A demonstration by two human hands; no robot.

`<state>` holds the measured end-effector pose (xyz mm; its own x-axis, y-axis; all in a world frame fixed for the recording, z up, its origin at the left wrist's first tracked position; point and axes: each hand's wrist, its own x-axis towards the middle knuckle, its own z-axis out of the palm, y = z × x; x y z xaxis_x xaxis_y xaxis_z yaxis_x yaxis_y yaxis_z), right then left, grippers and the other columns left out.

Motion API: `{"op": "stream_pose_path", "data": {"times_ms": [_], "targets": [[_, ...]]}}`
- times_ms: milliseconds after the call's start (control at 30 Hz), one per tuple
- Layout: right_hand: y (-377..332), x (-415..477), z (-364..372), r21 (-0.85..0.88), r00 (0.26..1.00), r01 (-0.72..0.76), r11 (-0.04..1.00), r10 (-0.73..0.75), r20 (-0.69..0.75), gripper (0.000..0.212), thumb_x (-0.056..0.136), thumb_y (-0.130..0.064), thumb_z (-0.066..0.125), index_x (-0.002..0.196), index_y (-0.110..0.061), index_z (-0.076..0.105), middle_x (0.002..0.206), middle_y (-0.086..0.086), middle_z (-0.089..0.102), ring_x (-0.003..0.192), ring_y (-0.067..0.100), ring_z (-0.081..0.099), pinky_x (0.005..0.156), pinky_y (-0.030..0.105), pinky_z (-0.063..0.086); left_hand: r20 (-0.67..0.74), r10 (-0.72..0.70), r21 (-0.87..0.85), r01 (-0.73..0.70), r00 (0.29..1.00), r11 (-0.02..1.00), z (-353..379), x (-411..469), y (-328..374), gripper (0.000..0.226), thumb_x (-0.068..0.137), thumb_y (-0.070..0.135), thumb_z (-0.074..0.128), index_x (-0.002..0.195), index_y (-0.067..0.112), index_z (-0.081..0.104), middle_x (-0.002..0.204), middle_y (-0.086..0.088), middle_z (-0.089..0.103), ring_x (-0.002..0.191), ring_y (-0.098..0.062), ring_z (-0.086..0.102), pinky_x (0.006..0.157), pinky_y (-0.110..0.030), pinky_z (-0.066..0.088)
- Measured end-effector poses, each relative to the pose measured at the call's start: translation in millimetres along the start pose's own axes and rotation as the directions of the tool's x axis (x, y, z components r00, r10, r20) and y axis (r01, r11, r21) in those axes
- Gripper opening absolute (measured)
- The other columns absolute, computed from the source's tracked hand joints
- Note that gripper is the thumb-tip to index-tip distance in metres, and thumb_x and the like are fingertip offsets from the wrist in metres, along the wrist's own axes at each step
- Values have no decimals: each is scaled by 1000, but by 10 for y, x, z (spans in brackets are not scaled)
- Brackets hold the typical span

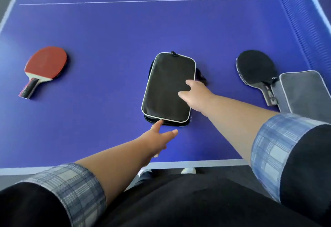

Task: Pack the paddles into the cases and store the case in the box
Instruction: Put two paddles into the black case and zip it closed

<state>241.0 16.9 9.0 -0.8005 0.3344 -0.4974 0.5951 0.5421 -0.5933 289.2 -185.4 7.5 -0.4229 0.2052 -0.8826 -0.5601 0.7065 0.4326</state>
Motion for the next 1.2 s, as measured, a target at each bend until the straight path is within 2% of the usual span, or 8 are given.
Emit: {"op": "stream_pose_path", "data": {"times_ms": [167, 267, 333, 467, 567, 733, 967, 1200], "targets": [[335, -348, 287, -246, 984, 33, 969, 11, 177, 86, 94, -40, 60, 159, -16, 10, 167, 2, 0, 143, 30, 34, 107, 38, 40, -39, -18, -161, 12, 999, 987, 331, 53, 148, 77, 78, 59, 60, 146, 52, 23, 108, 0, 64, 100, -22, 64, 74, -33, 54], [486, -329, 229, -344, 985, 108, 933, -52, 167, 84, 95, -28, 60, 159, -16, 7, 161, 4, 21, 135, 35, 39, 103, 43, 44, -441, -74, -198, -16, 895, 980, 238, 141, 136, 60, 87, 41, 55, 143, 33, 35, 116, -5, 60, 75, -21, 60, 57, -30, 48], [570, -301, 174, -335, 984, 134, 932, -86, 154, 79, 94, -17, 56, 158, -16, 11, 158, 2, 25, 131, 33, 41, 97, 44, 48, -618, 9, -116, -103, 786, 988, 61, 243, 151, 64, 87, 39, 54, 146, 27, 32, 134, -3, 47, 90, -25, 59, 66, -36, 52], [623, -242, 158, -226, 993, 96, 969, -77, 93, 77, 90, -19, 53, 158, -20, 17, 165, -2, 12, 143, 27, 30, 97, 40, 46, -575, 117, 105, -69, 810, 992, -204, 441, 342, 61, 89, 41, 53, 145, 20, 36, 137, -4, 45, 82, -23, 54, 53, -27, 39], [565, -223, 225, -123, 993, 63, 990, -50, 104, 78, 92, -30, 50, 159, -19, 11, 168, -5, 1, 144, 21, 33, 100, 38, 42, -528, 150, 150, -82, 836, 985, -195, 485, 496, 30, 86, 40, 50, 99, 14, 59, 99, -8, 63, 58, -21, 52, 46, -22, 38], [463, -212, 103, 158, 1000, 0, 987, 2, -11, 64, 98, -57, 39, 145, -15, 48, 147, 4, 51, 131, 23, 49, 95, 31, 40, -645, 309, 51, -364, 698, 930, 35, 207, 690, 23, 82, 54, 51, 89, 33, 48, 93, 4, 60, 68, -12, 62, 45, -24, 45], [585, -316, -505, 807, 964, -255, 533, 75, 255, 88, 64, -89, 49, 119, -24, 71, 118, 1, 74, 108, 21, 70, 96, 41, 53, -146, 829, 448, -711, 539, 541, 686, -14, 974, 54, 83, 58, 48, 128, 29, 44, 134, 15, 48, 125, -5, 43, 102, -22, 33], [1093, -279, -770, 580, 958, -276, 766, 265, 107, 39, 87, -54, 50, 108, -23, 60, 110, 4, 68, 105, 27, 67, 92, 53, 56, 174, 795, 613, -696, 581, 375, 1080, 240, 1124, 60, 91, 55, 43, 146, 33, 28, 149, 6, 41, 139, -17, 31, 113, -33, 25]]}}
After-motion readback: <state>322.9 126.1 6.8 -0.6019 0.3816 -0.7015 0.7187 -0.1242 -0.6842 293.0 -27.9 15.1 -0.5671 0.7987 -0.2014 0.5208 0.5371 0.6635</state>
